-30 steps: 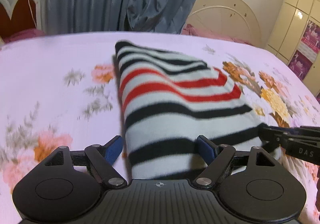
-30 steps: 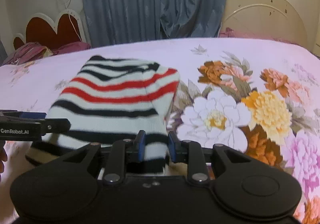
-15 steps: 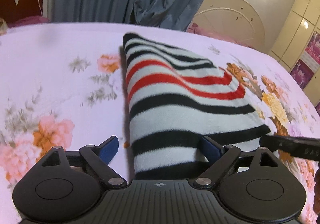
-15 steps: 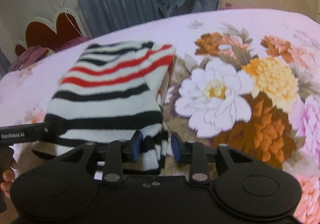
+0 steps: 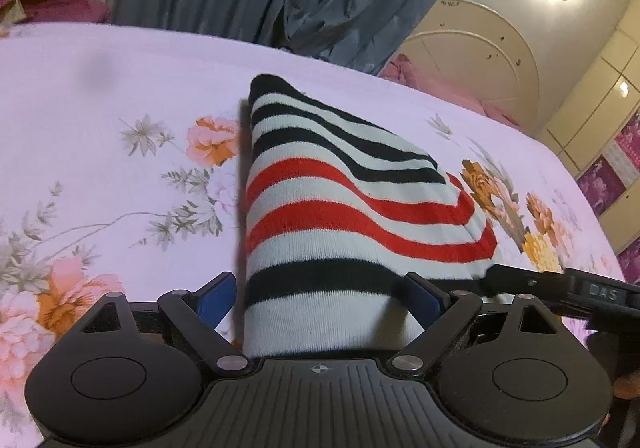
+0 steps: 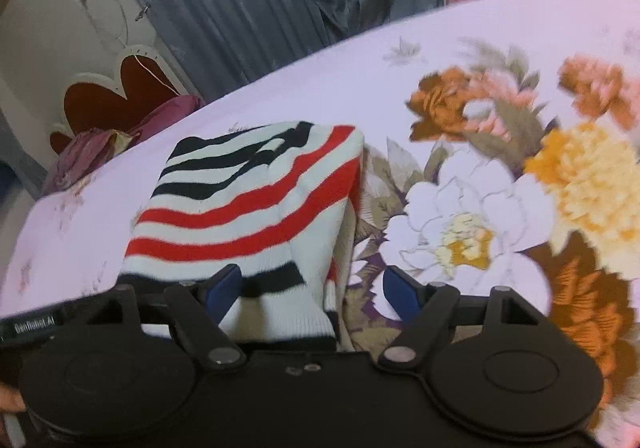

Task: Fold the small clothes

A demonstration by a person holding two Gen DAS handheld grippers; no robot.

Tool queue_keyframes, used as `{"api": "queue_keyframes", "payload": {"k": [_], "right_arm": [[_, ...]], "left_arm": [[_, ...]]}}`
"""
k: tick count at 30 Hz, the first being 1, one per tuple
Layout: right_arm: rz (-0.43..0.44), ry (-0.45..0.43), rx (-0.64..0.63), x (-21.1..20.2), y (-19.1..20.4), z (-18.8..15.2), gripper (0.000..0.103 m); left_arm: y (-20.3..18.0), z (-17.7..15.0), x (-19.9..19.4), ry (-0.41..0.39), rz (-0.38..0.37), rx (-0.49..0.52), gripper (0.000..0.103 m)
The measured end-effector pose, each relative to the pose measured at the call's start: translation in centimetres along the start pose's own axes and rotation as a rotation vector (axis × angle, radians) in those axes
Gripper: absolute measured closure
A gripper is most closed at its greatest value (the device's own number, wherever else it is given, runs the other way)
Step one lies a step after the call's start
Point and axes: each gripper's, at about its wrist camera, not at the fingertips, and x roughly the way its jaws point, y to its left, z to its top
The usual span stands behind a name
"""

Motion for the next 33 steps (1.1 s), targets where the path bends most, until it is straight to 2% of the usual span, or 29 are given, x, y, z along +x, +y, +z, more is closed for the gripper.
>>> {"api": "queue_keyframes", "payload": {"k": [4,7,9,11,12,16,20,23,27,33], "right_arm": [[0.026,0.043,0.037,2.3,-0.7,0.3,0.026],[0.070,0.039,0.055,3.2,-1.1,0.5,0.021],[0.089,0.038,0.055,3.6,-1.0,0.7,0.021],[0.091,0.033,0.037,3.9,-0.7,0.8,0.031],[0.104,0.040,0.042,4.2,-0.6,0.9,0.043],[0.131,0.040,0.084,4.2,-0.9,0.8,0.060],[0.138,0.006,0.078,3.3,0.0,0.7,0.066],[0.152,-0.030,0.069,2.2,0.8,0.9,0.067],[0.177,-0.049,0.046,0.9,2.6,1.1,0.068],[0.242,-0.060,0.018,0.7,7.3,0.8,0.068]], "left_arm": [[0.1,0.3,1.6,0.038,-0.037,-0.015,0.011],[0.2,0.3,2.8,0.063,-0.066,-0.022,0.008],[0.2,0.2,3.3,0.058,-0.081,-0.012,0.008],[0.2,0.1,3.5,0.049,-0.095,-0.006,0.008],[0.2,0.2,3.6,0.046,-0.097,-0.002,0.008],[0.4,0.3,3.4,0.034,-0.101,-0.006,0.026],[0.4,0.5,2.4,0.010,-0.102,0.005,0.039],[-0.1,0.7,1.5,-0.020,-0.104,0.017,0.043],[0.0,1.2,-0.9,-0.052,-0.095,0.026,0.043],[3.0,1.4,-5.8,-0.111,-0.044,0.027,0.043]]}}
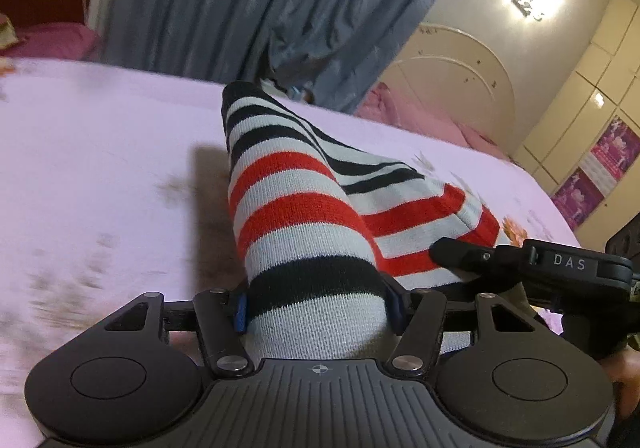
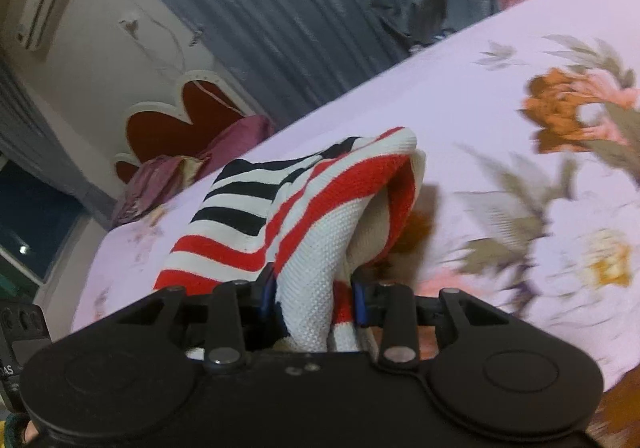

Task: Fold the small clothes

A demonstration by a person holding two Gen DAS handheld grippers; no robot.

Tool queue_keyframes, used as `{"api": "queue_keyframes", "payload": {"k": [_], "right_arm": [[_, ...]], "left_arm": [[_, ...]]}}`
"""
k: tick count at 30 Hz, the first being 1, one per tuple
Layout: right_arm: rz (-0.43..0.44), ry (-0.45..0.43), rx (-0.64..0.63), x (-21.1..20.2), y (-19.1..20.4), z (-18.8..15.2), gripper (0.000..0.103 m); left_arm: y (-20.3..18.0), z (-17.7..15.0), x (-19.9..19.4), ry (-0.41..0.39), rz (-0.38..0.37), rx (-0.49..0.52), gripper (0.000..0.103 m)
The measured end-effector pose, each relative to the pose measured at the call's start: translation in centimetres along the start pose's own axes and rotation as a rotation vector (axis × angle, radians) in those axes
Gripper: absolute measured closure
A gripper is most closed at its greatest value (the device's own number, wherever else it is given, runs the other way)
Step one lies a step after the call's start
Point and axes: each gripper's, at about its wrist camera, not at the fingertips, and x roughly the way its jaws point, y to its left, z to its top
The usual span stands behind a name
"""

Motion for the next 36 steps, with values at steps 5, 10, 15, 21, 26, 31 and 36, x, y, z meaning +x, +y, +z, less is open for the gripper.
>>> {"api": "queue_keyframes", "payload": {"k": [5,10,15,21,26,31,36], "right_arm": [[0.052,0.007,-0.028,3.1,5.8,-1.0,0.068],[0.085,0.023,-0.061,7.5,12.7,-2.7,0.068],[0.071,0.037,-0.075,12.6,18.8,-4.8,0.068],[0.064,0.052,-0.074,17.5,22.7,-7.1,0.068],[0.031,0.088,-0.069,20.6,23.3,-7.9,0.068],[-0.016,0.109,-0.043,21.3,21.8,-8.7,0.065],[-0.028,0.113,-0.005,21.2,21.3,-8.7,0.058]], "left_arm": [[4.8,0.2,-4.2,-0.044,0.048,-0.012,0.043],[12.7,0.5,-8.4,-0.076,0.067,-0.035,0.043],[21.0,1.2,-11.1,-0.066,0.074,-0.049,0.043],[28.6,1.7,-11.7,-0.042,0.089,-0.052,0.043],[32.0,0.4,-10.2,-0.009,0.104,-0.048,0.043],[33.0,-0.9,-9.0,-0.012,0.094,0.003,0.030],[33.2,-0.9,-9.4,-0.018,0.104,0.003,0.028]]}}
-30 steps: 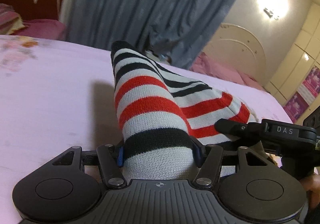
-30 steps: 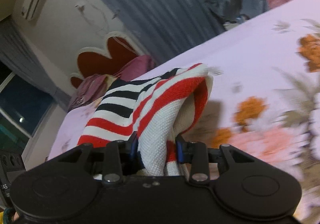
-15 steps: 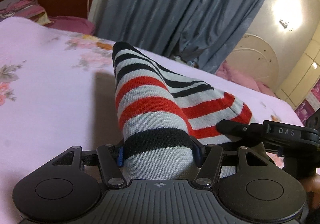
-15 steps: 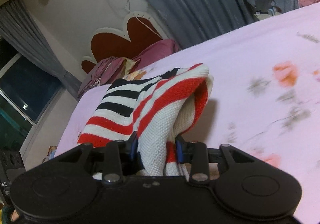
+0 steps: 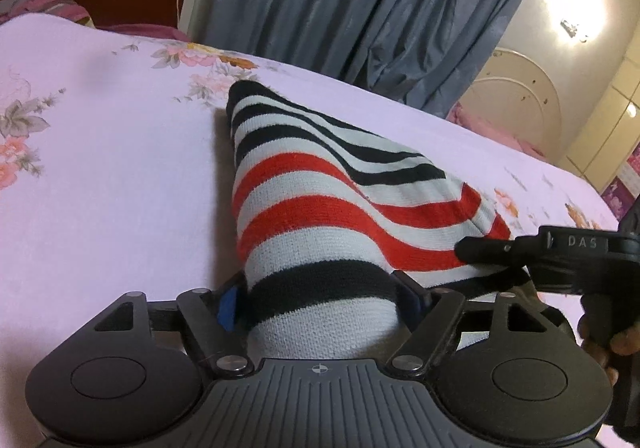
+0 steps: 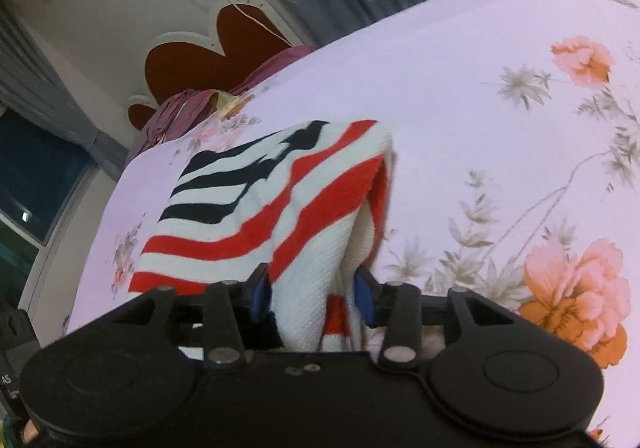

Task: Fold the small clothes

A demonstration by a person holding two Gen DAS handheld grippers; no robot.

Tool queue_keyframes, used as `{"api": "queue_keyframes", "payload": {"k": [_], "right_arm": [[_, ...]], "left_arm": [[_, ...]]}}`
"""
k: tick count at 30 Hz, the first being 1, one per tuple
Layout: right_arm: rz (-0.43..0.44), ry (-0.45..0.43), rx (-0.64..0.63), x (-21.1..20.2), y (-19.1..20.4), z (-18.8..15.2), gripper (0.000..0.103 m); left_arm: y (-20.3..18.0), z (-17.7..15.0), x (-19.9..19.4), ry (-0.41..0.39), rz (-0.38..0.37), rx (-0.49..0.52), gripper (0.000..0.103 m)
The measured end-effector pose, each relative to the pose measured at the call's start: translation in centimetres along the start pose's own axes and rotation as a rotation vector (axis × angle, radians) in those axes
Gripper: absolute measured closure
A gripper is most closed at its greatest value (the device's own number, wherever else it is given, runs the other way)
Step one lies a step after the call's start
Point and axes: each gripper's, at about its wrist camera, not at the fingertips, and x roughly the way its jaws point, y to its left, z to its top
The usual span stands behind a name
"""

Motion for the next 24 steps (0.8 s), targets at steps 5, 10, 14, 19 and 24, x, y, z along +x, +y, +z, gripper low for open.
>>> {"api": "queue_keyframes", "payload": {"k": [5,10,14,19,24], "right_arm": [[-0.060,-0.075,-0.016,-1.9,0.9,0.7,0.057],[-0.124,-0.155,-0.122,-2.6,3.3,1.7,0.068],[-0.131,-0.142,-0.167,-0.8,5.1,2.4,0.085],[-0.198,-0.111,-0.204,2.3,6.3,2.7,0.087],[-0.287,-0.085,-0.260,4.3,5.4,1.9,0.087]], "left_arm": [[-1.1,-0.1,-2.8,-0.060,0.028,0.015,0.028],[-1.6,1.4,-5.1,-0.173,0.014,-0.003,0.028],[-2.3,2.4,-3.1,-0.155,0.017,-0.026,0.028],[-2.4,2.1,0.2,-0.101,0.077,-0.015,0.028],[-1.4,1.6,1.0,-0.078,0.112,-0.019,0.028]]}}
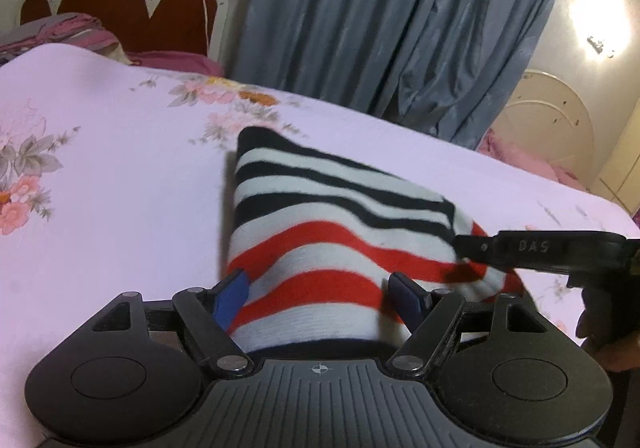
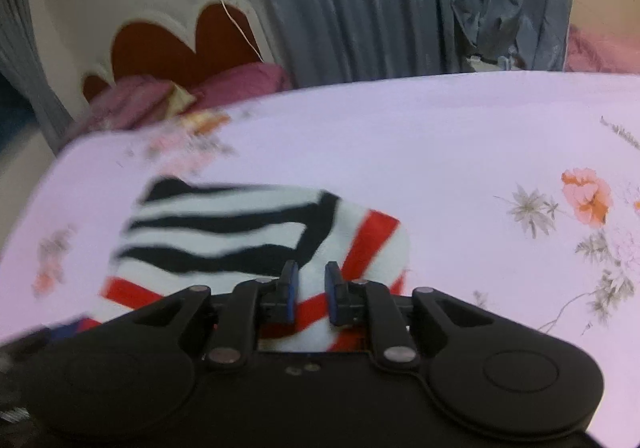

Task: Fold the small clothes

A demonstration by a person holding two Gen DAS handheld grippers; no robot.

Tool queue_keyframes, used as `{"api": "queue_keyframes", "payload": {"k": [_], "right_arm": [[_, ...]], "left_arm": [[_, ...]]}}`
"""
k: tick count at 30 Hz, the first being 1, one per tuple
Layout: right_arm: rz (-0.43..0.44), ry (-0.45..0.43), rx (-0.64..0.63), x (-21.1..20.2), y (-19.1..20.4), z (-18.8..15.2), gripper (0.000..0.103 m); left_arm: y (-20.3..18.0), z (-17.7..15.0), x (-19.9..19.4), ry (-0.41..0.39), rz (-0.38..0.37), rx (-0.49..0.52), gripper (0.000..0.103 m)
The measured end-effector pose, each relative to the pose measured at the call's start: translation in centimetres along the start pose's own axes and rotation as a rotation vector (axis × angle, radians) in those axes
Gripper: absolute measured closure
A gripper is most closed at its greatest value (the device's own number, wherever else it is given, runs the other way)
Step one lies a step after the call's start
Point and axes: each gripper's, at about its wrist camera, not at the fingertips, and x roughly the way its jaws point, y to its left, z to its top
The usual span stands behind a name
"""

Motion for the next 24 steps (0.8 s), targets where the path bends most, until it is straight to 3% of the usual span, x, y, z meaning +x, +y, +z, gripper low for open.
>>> {"api": "queue_keyframes", "payload": {"k": [7,17,24], "right_arm": [[0.004,-0.037,-0.040,-3.2,1.1,-0.6,0.082],[0.023,-0.075,-0.084,-10.6,2.2,-6.2,0.079],[-0.054,-0.037,-0.092,-10.4,1.5,-8.8,0.080]], "left_arm": [[-0.1,-0.8,-2.7,0.000,-0.003,0.033,0.028],[-2.0,-3.8,-6.8,-0.010,0.033,0.170,0.028],[-1.9,-4.5,-6.5,-0.010,0.045,0.185,0.027]]}}
